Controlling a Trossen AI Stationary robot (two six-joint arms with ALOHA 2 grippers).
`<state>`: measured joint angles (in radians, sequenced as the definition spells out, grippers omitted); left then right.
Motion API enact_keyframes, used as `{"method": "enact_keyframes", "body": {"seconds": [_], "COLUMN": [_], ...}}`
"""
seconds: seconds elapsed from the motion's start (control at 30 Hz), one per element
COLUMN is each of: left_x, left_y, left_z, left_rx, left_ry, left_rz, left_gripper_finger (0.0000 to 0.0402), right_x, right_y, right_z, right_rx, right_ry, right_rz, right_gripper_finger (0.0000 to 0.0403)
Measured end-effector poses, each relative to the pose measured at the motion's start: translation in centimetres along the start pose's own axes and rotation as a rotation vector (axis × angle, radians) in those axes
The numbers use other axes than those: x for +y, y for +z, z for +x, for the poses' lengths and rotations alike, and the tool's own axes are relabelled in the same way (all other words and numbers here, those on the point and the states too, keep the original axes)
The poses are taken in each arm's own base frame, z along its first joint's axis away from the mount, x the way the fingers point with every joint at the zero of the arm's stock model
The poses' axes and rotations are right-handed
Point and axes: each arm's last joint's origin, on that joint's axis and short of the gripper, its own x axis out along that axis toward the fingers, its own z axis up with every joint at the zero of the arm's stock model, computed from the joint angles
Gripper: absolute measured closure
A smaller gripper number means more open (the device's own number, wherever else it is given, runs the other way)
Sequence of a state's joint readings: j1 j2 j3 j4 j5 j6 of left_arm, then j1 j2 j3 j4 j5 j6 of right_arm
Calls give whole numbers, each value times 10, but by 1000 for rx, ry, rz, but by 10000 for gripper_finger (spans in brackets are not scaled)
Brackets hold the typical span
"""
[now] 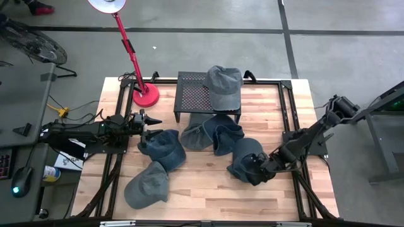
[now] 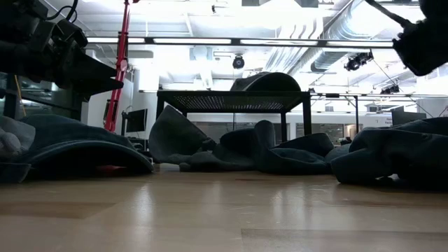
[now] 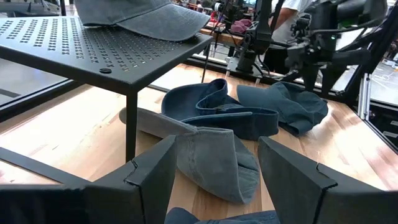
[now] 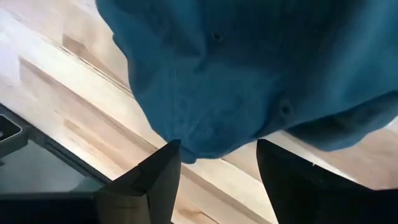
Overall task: Pick & Place hat
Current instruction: Put the right blue cap on the shelf
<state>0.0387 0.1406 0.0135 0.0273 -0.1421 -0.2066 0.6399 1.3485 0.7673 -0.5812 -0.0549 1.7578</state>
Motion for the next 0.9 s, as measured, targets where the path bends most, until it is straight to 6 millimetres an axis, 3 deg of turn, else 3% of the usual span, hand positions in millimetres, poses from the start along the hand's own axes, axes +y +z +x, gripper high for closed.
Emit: {"method": "enact_keyframes", "body": {"seconds": [0.27, 0.67, 0.9], "left_x": [0, 0, 0], "left_y": [0, 0, 0], "left_z": [0, 0, 0], "left_rx": [0, 0, 0], "left_ry": [1, 0, 0], "left_rz": [0, 0, 0], "left_gripper_finger": [181, 181, 181], "right_x": [6, 8, 6], "right_y": [-5, 7, 5], "right_z": [20, 20, 20], "right_rx": [-19, -65, 14], "right_ry": [7, 12, -25], "right_rz": [12, 37, 32], "right_gripper_finger": [229, 276, 344]}}
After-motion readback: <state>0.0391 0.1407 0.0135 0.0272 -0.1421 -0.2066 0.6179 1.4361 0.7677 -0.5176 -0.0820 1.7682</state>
